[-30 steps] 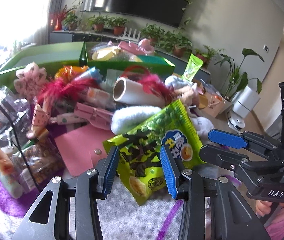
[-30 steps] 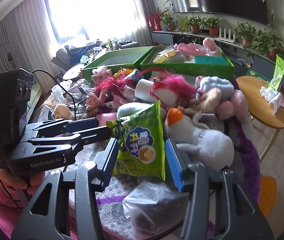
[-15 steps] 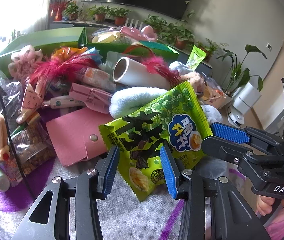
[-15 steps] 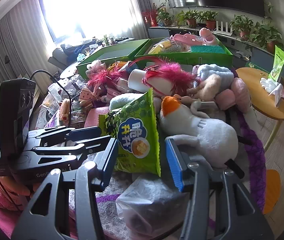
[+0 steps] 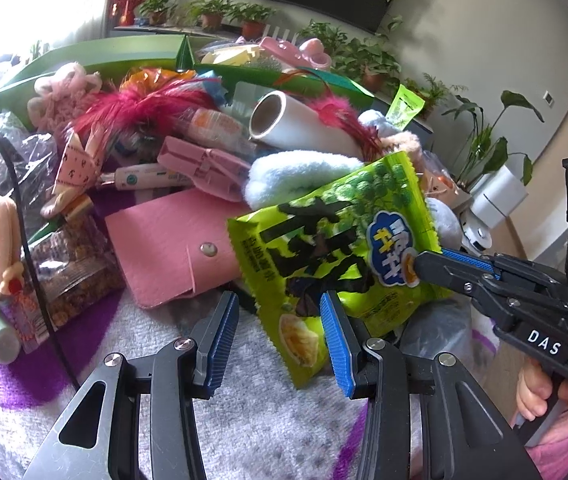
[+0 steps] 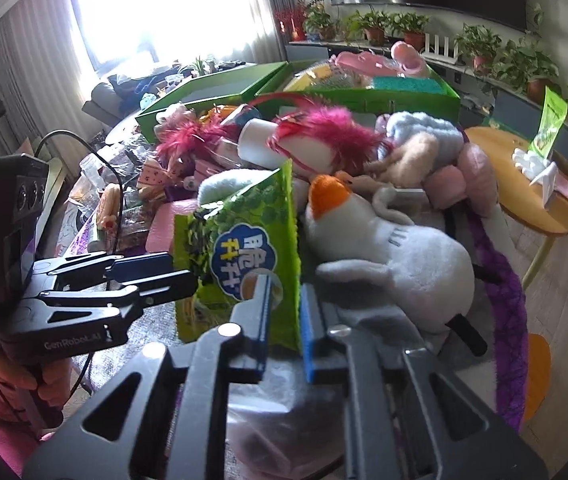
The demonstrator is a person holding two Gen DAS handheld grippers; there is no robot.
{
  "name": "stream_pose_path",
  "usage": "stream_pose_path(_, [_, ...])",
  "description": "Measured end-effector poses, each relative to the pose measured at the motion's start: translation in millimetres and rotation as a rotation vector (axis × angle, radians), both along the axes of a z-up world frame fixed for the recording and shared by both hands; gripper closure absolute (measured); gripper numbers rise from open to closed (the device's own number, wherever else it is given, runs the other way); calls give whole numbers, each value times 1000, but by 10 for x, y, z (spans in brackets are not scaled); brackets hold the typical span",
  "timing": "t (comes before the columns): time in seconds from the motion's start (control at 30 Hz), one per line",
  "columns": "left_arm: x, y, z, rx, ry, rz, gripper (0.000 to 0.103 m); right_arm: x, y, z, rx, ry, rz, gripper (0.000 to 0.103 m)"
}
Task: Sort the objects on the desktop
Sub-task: 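Reach the right gripper down to the green snack bag, then close the right gripper on the green snack bag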
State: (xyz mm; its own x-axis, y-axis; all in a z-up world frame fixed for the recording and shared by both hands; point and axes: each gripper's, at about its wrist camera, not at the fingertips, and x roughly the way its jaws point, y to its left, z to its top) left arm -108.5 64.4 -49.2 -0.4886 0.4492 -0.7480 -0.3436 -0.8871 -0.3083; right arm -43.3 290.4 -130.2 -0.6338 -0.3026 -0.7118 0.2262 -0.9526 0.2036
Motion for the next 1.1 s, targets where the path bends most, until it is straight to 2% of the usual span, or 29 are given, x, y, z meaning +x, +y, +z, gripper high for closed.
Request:
stream_pose_path(0.13, [-33, -2, -28, 27, -14, -1, 60, 3, -4, -46, 0, -18, 7, 91])
stream_pose_path(0.2, [-51, -1, -25, 34, -16, 8, 51, 1, -16, -63, 2, -24, 7, 90])
stream_pose_path(0.27, [-58, -24, -18, 49, -15, 19, 48, 0, -13, -59, -5, -27, 3, 87])
stream_pose_path(0.3, [-58, -34, -14, 61, -21, 19, 48, -5, -8, -48, -10, -30, 2, 85])
stream_pose_path(0.4, [-55, -36, 11, 96, -29, 4, 48, -12, -13, -9, -5, -20, -1, 68])
stream_pose_path(0.67, [-104, 55, -6, 139, -34, -26, 48, -75, -143, -23, 19, -26, 45, 68])
stream_pose_path(0.87, [-61, 110, 69, 127, -3, -54, 50, -58, -181, -19, 44, -19, 52, 78])
stream_pose_path(1.1, [-14, 91, 228, 128, 36, -61, 50, -4, -131, 60, 8, -11, 45, 78])
